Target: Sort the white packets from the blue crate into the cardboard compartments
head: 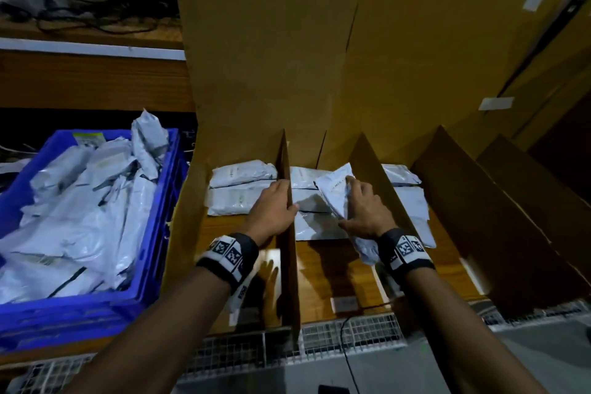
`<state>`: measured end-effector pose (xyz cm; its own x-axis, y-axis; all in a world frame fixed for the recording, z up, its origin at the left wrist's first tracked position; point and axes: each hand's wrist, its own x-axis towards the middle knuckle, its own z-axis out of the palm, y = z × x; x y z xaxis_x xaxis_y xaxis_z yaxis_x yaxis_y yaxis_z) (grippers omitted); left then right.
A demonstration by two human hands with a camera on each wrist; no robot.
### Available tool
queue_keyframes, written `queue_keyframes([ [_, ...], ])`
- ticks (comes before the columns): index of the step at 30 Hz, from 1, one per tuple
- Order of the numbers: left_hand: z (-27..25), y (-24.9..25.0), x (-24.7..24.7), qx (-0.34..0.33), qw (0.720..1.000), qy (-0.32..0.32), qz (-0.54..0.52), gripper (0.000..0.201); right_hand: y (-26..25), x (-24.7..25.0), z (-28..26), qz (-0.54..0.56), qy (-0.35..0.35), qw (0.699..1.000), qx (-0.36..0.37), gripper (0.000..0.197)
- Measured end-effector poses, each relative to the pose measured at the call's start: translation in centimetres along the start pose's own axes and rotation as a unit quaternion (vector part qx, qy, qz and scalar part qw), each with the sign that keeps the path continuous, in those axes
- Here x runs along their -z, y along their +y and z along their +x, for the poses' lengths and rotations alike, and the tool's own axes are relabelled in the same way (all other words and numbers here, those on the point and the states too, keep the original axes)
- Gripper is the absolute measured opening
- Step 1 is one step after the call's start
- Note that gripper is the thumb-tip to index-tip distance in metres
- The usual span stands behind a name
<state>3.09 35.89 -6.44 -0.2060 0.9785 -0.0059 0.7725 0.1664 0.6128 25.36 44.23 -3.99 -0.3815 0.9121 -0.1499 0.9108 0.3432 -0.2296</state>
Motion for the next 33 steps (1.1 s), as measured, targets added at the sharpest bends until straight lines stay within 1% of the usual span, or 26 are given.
queue_keyframes([
  [4, 3.5, -0.3, -1.7, -0.009, 0.998, -0.025, 0.050, 0.080, 0.8, -1.6, 2.7, -0.002, -0.014, 1.000, -0.020, 0.116],
  [8, 7.0, 0.0, -2.6, -0.012, 0.992, -0.046, 0.117, 0.082, 1.5, -2.8, 5.6, -0.006, -0.034, 0.999, -0.023, 0.114],
  [11, 9.7, 0.0, -2.8, -0.001, 0.990, -0.054, 0.131, 0.082, 2.2, -3.2, 8.6, -0.002, -0.059, 0.998, -0.004, 0.113],
  [13, 11.1, -0.3, -2.8, 0.015, 0.990, -0.054, 0.133, 0.084, 2.3, -3.2, 11.0, -0.010, -0.076, 0.997, 0.018, 0.114],
  [16, 11.9, -0.4, -3.0, 0.021, 0.989, -0.042, 0.143, 0.084, 2.3, -3.7, 15.3, -0.068, -0.066, 0.993, 0.073, 0.121],
  [18, 12.1, -0.4, -3.3, 0.026, 0.989, -0.036, 0.142, 0.085, 2.3, -4.3, 17.9, -0.086, -0.055, 0.990, 0.102, 0.115],
  [20, 12.1, -0.6, -3.6, 0.031, 0.990, -0.028, 0.137, 0.085, 2.0, -4.9, 20.1, -0.102, -0.063, 0.984, 0.129, 0.110],
  [23, 11.9, -1.2, -3.8, 0.013, 0.991, -0.015, 0.134, 0.087, 1.4, -5.6, 23.3, -0.140, -0.074, 0.973, 0.166, 0.118],
  [26, 11.6, -1.8, -4.1, 0.004, 0.992, -0.007, 0.123, 0.090, 1.1, -7.0, 25.9, -0.173, -0.084, 0.961, 0.198, 0.119],
  [28, 11.4, -1.9, -4.2, 0.000, 0.993, 0.002, 0.116, 0.093, 1.1, -7.7, 27.0, -0.186, -0.090, 0.957, 0.202, 0.115],
  [30, 11.3, -1.7, -4.2, 0.000, 0.995, 0.004, 0.105, 0.095, 1.3, -8.1, 27.7, -0.200, -0.095, 0.953, 0.207, 0.107],
  [33, 11.3, -1.4, -4.4, 0.007, 0.996, 0.008, 0.088, 0.094, 1.9, -8.8, 27.9, -0.211, -0.086, 0.954, 0.195, 0.083],
])
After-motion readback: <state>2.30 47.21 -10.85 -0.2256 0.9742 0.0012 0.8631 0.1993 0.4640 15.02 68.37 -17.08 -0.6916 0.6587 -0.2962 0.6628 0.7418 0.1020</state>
